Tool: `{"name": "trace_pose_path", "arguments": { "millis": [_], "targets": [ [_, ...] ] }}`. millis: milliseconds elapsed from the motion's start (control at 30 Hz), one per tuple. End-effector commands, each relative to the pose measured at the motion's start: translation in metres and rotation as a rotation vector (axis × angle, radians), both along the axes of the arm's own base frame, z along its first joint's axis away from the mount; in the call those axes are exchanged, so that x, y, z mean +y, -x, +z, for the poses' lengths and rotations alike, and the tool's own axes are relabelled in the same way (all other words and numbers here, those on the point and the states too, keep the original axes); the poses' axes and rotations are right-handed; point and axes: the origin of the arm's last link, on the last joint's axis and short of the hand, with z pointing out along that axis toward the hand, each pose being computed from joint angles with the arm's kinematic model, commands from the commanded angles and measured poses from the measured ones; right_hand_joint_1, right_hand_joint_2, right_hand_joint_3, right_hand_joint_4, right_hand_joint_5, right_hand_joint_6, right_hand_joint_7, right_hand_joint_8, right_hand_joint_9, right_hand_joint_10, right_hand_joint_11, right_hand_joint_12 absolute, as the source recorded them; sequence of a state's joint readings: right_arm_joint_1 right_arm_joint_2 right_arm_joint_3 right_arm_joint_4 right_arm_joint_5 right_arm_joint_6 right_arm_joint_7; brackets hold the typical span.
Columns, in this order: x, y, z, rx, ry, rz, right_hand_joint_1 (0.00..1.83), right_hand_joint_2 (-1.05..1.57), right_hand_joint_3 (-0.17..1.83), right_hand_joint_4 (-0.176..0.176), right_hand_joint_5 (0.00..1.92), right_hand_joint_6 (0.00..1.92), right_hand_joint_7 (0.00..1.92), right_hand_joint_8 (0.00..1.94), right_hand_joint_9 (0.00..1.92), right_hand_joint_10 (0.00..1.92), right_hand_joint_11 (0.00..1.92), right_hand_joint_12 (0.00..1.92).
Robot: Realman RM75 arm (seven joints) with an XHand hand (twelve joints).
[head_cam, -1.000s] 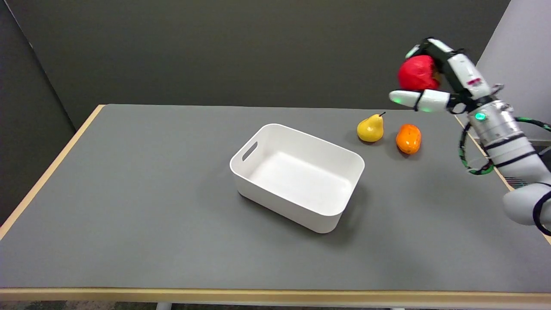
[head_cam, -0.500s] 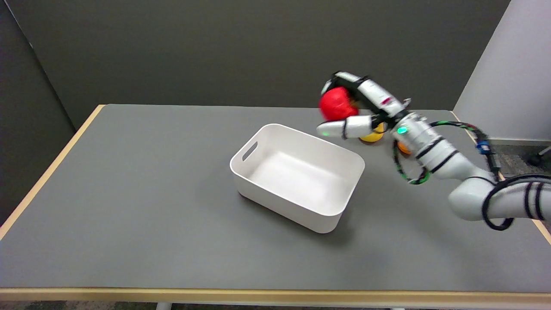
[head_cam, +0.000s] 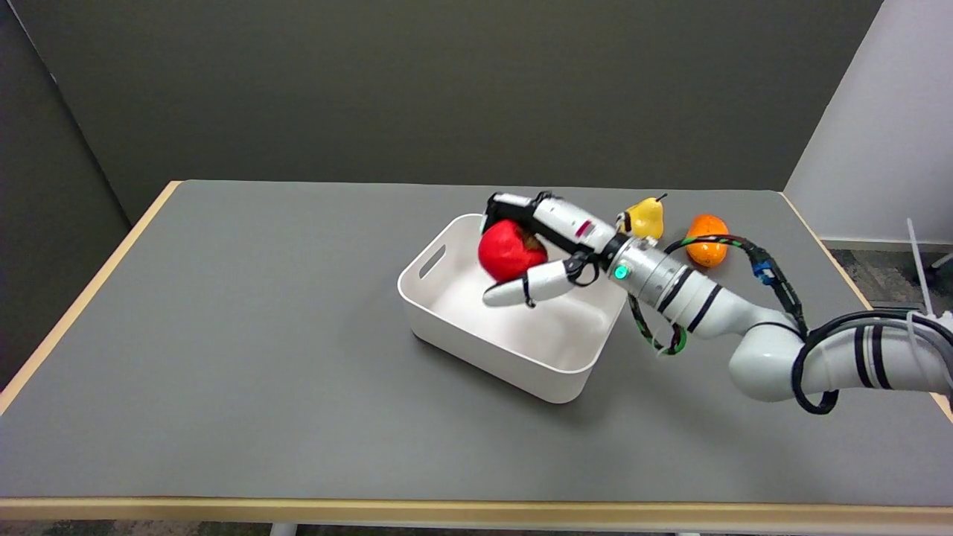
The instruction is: Place tomato into white box.
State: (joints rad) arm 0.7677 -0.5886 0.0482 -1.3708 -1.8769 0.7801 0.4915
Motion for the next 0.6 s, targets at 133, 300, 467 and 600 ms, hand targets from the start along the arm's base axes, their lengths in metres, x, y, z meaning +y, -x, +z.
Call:
{"name": "trace_pose_path", "arguments": {
  "millis": [133,300,467,600],
  "targets": [
    [0.018,0.024,-0.027,0.094,-0.047,-0.061,1.13,1.22,0.20,-0.065,0.52,1.63,0.77,1.45,0.76,1.36,0.71,1.92],
    [0.000,0.003,-0.013,0.108,0.011,0.022,0.93,0.80,0.90,0.125,0.37,1.05,0.63,0.84,0.61,1.17,0.50,1.75],
    [-0.013,-0.011,-0.007,0.116,0.032,0.069,0.88,0.79,0.93,0.124,0.34,0.92,0.59,0.72,0.55,1.08,0.52,1.62],
    [-0.013,-0.013,-0.006,0.113,0.036,0.081,0.87,0.78,0.93,0.125,0.34,0.88,0.58,0.70,0.54,1.07,0.49,1.59]
  ]
}}
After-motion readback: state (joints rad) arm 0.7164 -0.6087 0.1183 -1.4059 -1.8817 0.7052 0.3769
